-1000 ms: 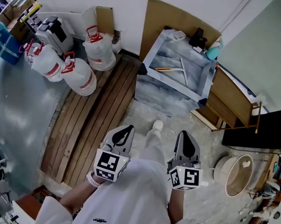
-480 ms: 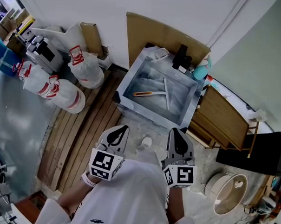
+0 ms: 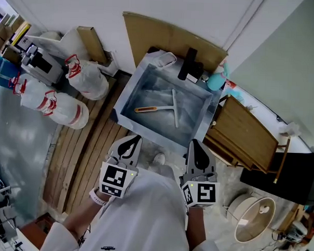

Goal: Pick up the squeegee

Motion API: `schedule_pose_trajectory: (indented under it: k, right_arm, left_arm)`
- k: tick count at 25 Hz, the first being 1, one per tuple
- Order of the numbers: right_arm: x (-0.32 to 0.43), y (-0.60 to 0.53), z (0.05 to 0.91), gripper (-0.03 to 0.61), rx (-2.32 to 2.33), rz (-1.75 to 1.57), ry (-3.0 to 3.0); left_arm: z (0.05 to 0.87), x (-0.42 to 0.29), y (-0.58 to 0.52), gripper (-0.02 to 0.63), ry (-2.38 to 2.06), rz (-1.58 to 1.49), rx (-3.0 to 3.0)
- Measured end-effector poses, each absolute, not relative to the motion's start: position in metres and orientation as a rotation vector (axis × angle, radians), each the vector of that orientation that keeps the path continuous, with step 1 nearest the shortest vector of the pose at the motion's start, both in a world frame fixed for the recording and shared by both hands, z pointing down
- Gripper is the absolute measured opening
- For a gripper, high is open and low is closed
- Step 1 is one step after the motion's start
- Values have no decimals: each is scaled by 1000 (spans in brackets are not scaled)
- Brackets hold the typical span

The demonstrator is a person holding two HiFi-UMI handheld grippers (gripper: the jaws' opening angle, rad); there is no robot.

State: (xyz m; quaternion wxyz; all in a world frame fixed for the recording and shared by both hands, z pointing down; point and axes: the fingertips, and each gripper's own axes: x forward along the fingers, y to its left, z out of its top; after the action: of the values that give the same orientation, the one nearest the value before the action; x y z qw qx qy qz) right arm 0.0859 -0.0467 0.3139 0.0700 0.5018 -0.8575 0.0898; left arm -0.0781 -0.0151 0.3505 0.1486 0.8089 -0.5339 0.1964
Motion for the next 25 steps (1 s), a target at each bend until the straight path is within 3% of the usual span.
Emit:
schedule_pose_trajectory:
  k: [25]
  right_arm:
    - [86, -129, 386, 6, 1469, 406, -2485]
  left_arm:
    - [461, -33, -157, 6, -1111, 1000, 2513]
